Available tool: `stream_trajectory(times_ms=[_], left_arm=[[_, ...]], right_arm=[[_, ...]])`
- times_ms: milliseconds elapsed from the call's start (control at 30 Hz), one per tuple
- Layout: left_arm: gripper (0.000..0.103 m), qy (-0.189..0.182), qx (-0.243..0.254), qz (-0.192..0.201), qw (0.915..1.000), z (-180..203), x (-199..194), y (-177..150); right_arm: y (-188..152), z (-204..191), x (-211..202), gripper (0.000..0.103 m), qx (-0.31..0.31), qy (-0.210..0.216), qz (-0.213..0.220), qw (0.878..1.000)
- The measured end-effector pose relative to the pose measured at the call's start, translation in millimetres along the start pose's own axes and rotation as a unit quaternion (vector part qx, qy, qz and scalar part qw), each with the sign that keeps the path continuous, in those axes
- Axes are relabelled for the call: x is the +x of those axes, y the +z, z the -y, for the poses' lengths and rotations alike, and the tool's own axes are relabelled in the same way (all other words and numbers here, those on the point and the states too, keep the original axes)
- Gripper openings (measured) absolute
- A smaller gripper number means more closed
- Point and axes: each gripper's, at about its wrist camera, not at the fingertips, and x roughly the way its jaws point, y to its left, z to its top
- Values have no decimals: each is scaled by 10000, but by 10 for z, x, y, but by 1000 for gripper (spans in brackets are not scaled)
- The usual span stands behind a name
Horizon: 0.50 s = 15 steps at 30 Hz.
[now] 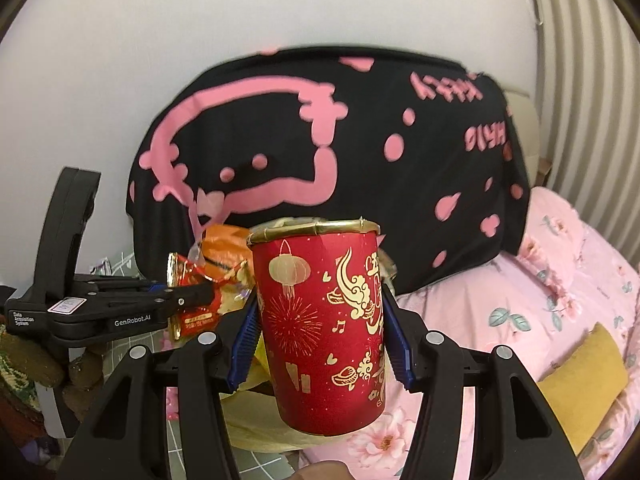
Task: Collect trash
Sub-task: 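Carry the red cup and red wrapper over the trash bag with both grippers, then open both grippers to drop the cup and wrapper into the trash bag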
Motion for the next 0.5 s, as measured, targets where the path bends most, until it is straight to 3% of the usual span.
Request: stream_trajectory(times_ms=[100,233,500], left_arm=[[19,81,-4,14,10000,3,70,0],[43,-233,-264,212,9992,-42,-72,-17],[48,-57,-608,540,9967,-157,-519,-182]], right_arm=[[14,55,177,52,16,129,-146,9998],[21,82,264,52,-104,313,-196,9993],[34,53,309,52,-293,626,-230,9973]])
